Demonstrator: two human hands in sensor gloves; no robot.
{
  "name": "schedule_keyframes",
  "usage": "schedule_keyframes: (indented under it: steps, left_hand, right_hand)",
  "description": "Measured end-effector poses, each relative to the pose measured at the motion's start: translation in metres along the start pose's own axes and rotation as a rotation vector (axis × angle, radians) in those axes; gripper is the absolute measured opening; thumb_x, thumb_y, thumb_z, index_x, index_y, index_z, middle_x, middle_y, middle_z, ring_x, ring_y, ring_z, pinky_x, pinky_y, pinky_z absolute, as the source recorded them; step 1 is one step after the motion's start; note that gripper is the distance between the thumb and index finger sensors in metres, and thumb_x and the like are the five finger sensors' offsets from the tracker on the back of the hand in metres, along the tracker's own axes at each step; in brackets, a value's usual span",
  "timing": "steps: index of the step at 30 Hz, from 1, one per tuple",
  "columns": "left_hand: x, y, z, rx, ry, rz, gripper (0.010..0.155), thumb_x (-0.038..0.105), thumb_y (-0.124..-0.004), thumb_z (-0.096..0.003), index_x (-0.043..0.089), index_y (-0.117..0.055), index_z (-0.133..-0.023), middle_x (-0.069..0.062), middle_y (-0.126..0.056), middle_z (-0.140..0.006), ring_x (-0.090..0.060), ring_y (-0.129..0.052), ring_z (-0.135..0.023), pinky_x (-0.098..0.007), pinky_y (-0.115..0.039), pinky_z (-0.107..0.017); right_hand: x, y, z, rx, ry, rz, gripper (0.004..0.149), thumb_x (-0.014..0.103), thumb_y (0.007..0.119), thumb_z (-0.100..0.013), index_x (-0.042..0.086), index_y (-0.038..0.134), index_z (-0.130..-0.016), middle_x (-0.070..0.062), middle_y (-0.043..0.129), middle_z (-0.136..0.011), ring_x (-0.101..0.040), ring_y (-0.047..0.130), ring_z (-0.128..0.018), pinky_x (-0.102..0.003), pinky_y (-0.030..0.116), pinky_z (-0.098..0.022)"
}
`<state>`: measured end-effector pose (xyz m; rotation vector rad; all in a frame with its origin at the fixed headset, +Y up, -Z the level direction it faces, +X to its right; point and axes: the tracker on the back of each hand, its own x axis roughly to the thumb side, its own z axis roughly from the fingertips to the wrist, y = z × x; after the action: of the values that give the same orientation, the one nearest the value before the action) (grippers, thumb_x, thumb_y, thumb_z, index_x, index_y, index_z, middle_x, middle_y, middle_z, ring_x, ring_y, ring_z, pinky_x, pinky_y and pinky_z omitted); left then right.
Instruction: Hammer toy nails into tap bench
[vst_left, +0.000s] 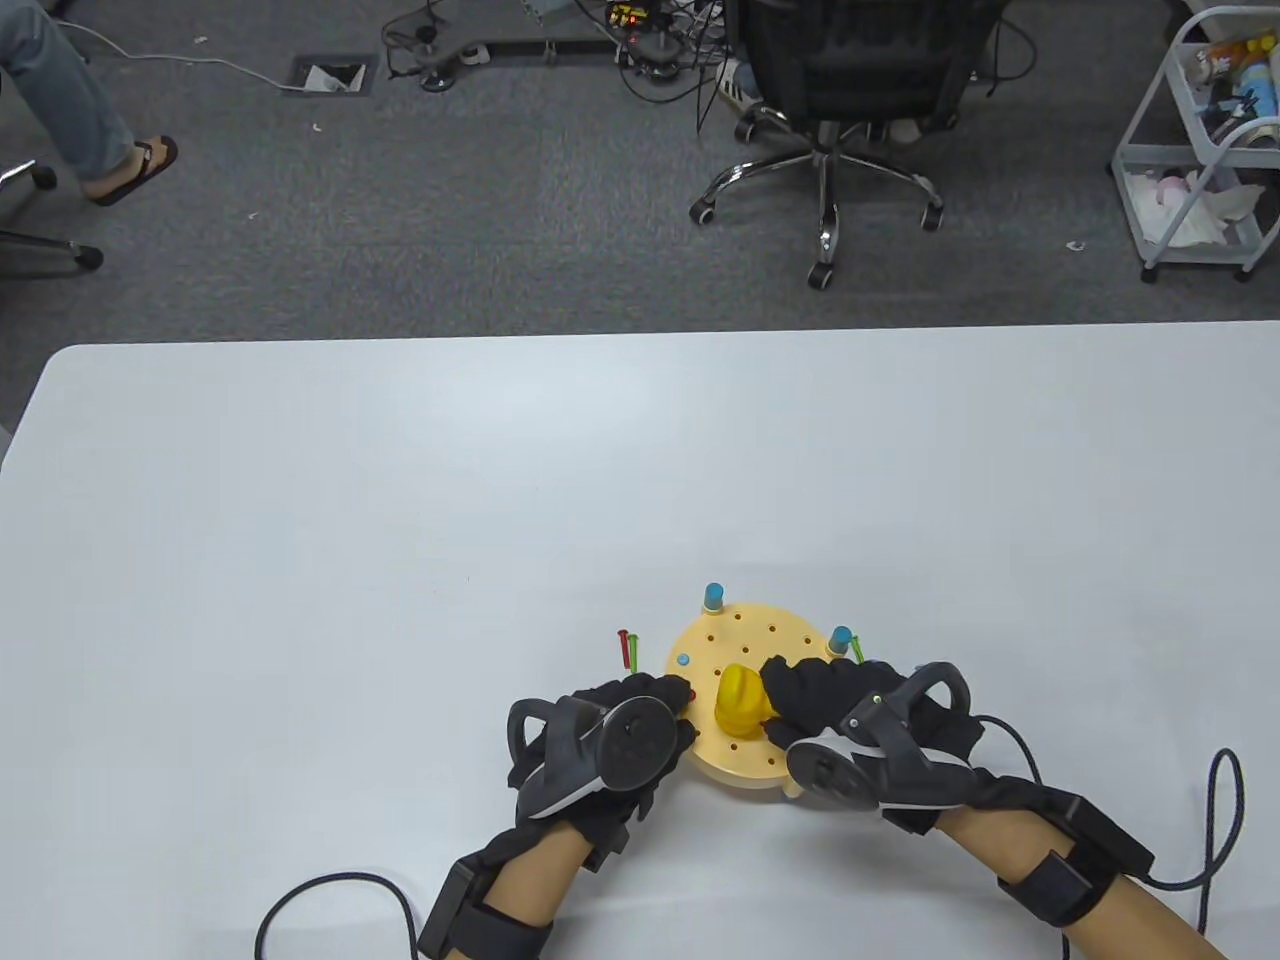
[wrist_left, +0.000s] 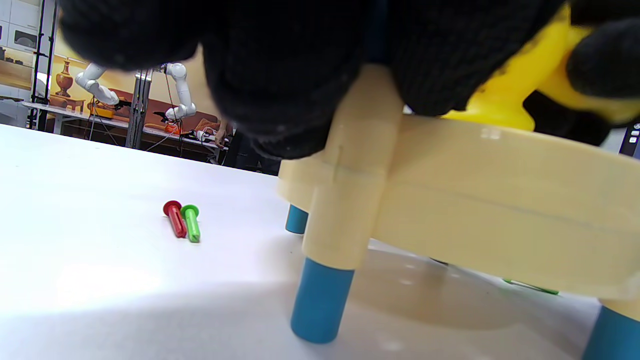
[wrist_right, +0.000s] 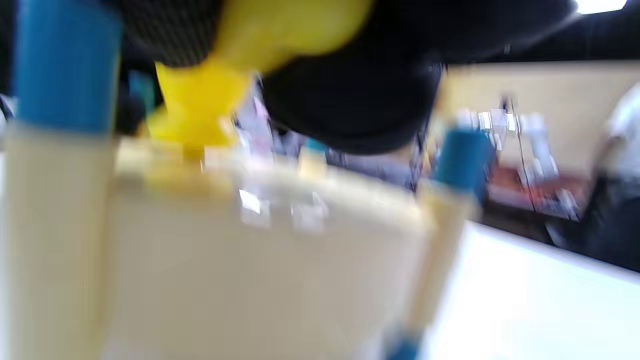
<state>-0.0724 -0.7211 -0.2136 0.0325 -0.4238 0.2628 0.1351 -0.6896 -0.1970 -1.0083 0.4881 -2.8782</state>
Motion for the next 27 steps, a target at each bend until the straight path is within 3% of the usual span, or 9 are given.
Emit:
schedule_keyframes:
  steps: [2,3,4,7,10,13,15,20,27]
  left_hand:
    - [0.000,0.000,0.000,-0.003,0.000,0.002,0.051,0.041,-0.084,-0.0363,0.021,-0.080,-0.083,-0.014,-0.097,-0.071,-0.014,-0.097,-0.032,-0.037,-0.083,-0.027]
    - [0.000,-0.001,0.000,-0.002,0.000,0.002,0.051,0.040,-0.084,-0.0364,0.021,-0.080,-0.083,-0.014,-0.097,-0.071,-0.014,-0.097,-0.032,-0.037,-0.083,-0.027]
    - [0.000,-0.001,0.000,-0.003,0.000,0.001,0.051,0.041,-0.084,-0.0363,0.022,-0.080,-0.083,-0.014,-0.097,-0.071,-0.014,-0.097,-0.032,-0.037,-0.083,-0.027]
    - [0.000,-0.001,0.000,-0.002,0.000,0.001,0.051,0.041,-0.084,-0.0364,0.022,-0.079,-0.084,-0.014,-0.097,-0.071,-0.014,-0.097,-0.032,-0.037,-0.083,-0.027]
    - [-0.002,-0.001,0.000,-0.002,0.000,0.011,0.051,0.042,-0.084,-0.0364,0.022,-0.079,-0.084,-0.013,-0.096,-0.071,-0.013,-0.096,-0.033,-0.037,-0.083,-0.028]
    - [-0.005,0.001,0.000,-0.029,-0.020,0.023,0.054,0.043,-0.082,-0.0371,0.022,-0.077,-0.086,-0.013,-0.095,-0.074,-0.015,-0.096,-0.036,-0.038,-0.082,-0.031]
    - [-0.012,0.016,0.003,-0.084,-0.046,0.032,0.066,0.050,-0.079,-0.0369,0.018,-0.069,-0.094,-0.014,-0.090,-0.081,-0.016,-0.096,-0.045,-0.039,-0.081,-0.036]
    - [-0.049,0.053,0.009,0.042,0.135,0.184,0.052,0.039,-0.079,-0.0420,0.020,-0.077,-0.090,-0.015,-0.095,-0.076,-0.019,-0.097,-0.043,-0.040,-0.081,-0.034]
    - [-0.068,0.008,-0.045,-0.105,0.505,0.037,0.047,0.036,-0.082,-0.0405,0.018,-0.080,-0.084,-0.014,-0.097,-0.067,-0.019,-0.097,-0.037,-0.041,-0.081,-0.030]
  right_hand:
    - [-0.002,-0.005,0.000,-0.110,0.047,-0.021,0.062,0.049,0.067,-0.042,0.013,0.071,-0.091,-0.005,0.094,-0.063,-0.019,0.100,-0.029,-0.027,0.085,-0.017]
    - [0.001,-0.001,-0.002,-0.052,0.024,-0.028,0.062,0.049,0.069,-0.041,0.012,0.073,-0.091,-0.007,0.095,-0.062,-0.020,0.101,-0.028,-0.028,0.085,-0.016]
    - [0.004,0.015,-0.011,0.260,-0.025,0.045,0.063,0.050,0.063,-0.044,0.011,0.066,-0.094,-0.004,0.091,-0.065,-0.016,0.100,-0.031,-0.026,0.086,-0.018]
    - [-0.003,0.000,0.001,-0.076,0.072,0.014,0.062,0.051,0.065,-0.042,0.014,0.070,-0.092,-0.003,0.093,-0.063,-0.016,0.100,-0.030,-0.026,0.085,-0.018]
    - [-0.005,0.004,0.003,0.201,0.095,0.059,0.063,0.053,0.060,-0.044,0.017,0.064,-0.095,0.000,0.090,-0.068,-0.013,0.100,-0.035,-0.024,0.087,-0.023]
    - [-0.025,-0.009,0.009,-0.135,0.170,-0.105,0.062,0.051,0.064,-0.042,0.012,0.071,-0.091,-0.004,0.094,-0.063,-0.017,0.101,-0.029,-0.026,0.086,-0.018]
    - [-0.044,-0.019,0.023,-0.156,0.271,-0.205,0.062,0.051,0.062,-0.043,0.013,0.069,-0.092,-0.004,0.092,-0.064,-0.016,0.101,-0.031,-0.026,0.086,-0.020]
    - [-0.087,-0.024,0.076,-0.261,0.434,-0.374,0.062,0.051,0.063,-0.044,0.012,0.069,-0.092,-0.005,0.093,-0.065,-0.017,0.101,-0.032,-0.027,0.086,-0.020]
    - [-0.108,-0.011,0.101,-0.252,0.539,-0.391,0.062,0.051,0.063,-0.044,0.012,0.069,-0.092,-0.005,0.093,-0.065,-0.017,0.101,-0.032,-0.027,0.086,-0.020]
